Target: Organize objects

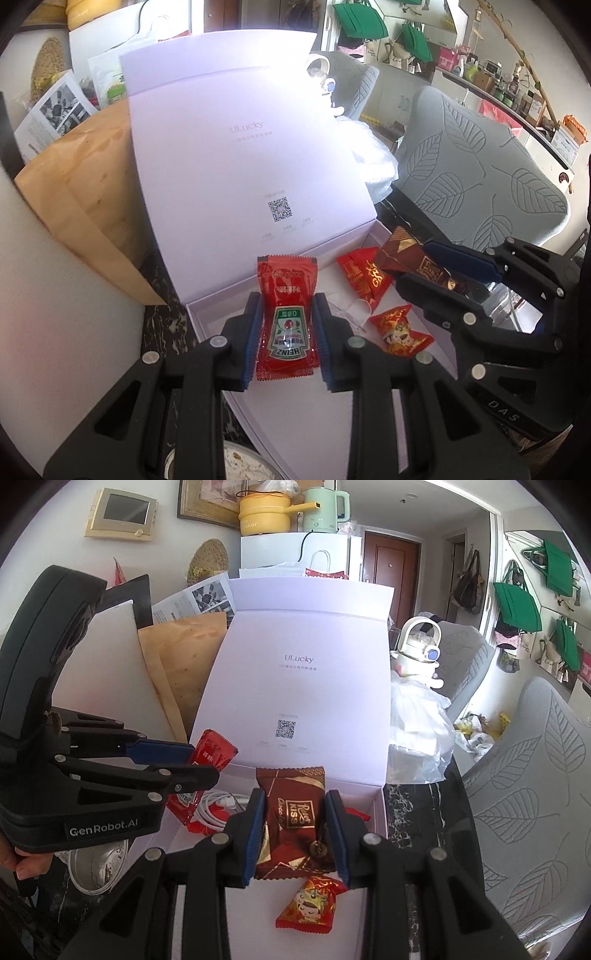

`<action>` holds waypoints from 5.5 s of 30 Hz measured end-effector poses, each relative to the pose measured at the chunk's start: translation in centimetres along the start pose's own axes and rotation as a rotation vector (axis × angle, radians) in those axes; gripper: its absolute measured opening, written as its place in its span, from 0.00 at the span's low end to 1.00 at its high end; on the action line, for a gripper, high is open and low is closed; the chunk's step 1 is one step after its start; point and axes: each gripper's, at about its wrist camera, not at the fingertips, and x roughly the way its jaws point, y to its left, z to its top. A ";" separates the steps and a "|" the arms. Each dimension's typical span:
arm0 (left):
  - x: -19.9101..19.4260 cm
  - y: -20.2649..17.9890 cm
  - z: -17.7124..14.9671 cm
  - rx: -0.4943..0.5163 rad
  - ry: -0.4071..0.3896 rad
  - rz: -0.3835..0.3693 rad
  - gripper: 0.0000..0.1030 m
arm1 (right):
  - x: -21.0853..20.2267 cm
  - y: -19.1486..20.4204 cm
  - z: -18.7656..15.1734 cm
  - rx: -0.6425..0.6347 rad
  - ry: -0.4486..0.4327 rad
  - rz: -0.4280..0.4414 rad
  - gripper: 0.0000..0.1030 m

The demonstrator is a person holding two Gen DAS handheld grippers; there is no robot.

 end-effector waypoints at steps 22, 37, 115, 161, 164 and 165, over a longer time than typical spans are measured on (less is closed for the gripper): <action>6.8 0.5 0.6 0.007 0.139 -0.045 0.25 | 5.6 -0.9 -0.8 0.022 0.133 -0.069 0.32; 7.9 -0.5 -0.2 0.031 0.194 -0.042 0.25 | 6.3 -1.2 -1.8 0.059 0.194 -0.077 0.33; -16.7 -4.8 -11.1 -0.038 -0.064 0.196 0.90 | -18.9 4.8 -8.9 0.192 0.038 -0.304 0.73; -17.9 -5.0 -15.6 -0.063 -0.060 0.173 0.90 | -20.2 7.8 -12.3 0.199 0.041 -0.267 0.73; -17.8 -5.0 -15.6 -0.061 -0.055 0.174 0.90 | -20.1 7.8 -12.3 0.197 0.044 -0.265 0.73; -17.7 -5.1 -15.6 -0.059 -0.055 0.175 0.90 | -20.0 7.8 -12.2 0.197 0.045 -0.265 0.73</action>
